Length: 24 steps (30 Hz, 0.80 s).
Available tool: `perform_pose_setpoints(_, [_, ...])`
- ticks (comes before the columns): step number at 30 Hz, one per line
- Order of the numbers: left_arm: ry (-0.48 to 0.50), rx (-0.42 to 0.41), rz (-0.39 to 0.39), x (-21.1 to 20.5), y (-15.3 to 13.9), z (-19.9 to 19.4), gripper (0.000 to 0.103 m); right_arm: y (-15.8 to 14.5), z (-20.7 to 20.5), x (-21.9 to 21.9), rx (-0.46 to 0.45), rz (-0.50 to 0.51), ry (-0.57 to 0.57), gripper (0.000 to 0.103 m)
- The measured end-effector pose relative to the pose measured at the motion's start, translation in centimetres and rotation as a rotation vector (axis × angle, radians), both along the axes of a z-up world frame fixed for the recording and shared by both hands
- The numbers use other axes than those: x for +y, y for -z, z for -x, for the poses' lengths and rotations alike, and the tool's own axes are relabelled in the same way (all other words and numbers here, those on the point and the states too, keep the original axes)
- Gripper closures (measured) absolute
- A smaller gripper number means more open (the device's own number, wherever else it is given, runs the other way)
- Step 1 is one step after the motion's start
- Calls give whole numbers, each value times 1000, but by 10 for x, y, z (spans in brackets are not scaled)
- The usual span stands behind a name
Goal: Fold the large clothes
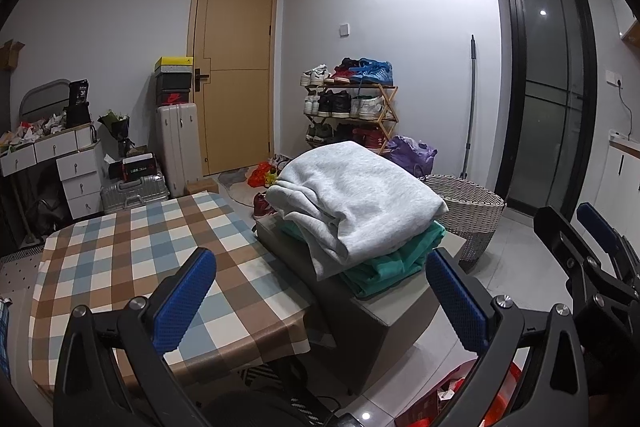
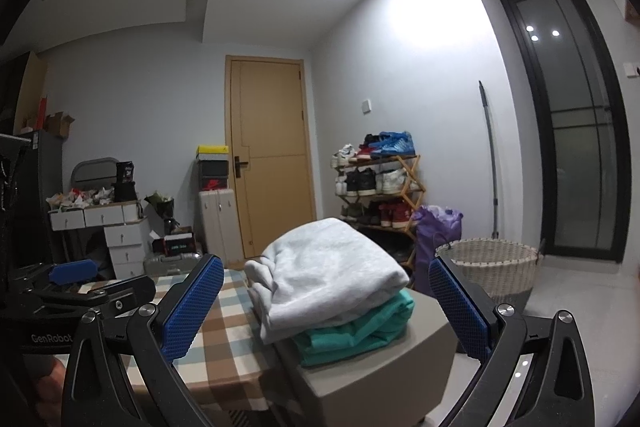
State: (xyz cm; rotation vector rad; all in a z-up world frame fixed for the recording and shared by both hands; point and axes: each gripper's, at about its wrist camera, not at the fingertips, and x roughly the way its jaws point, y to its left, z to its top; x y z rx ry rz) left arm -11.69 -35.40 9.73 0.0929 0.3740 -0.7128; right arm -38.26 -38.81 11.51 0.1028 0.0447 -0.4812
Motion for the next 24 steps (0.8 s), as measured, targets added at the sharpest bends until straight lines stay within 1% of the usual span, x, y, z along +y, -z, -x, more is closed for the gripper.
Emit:
perform_pose_setpoints(5, [7,1,-8,0,1,0,1,-1,2,2,-10,9,26,0])
perform_pose_setpoints(24, [27,5,-22,-2,5,-2,1,1,2,-1,-13,-21,42,0])
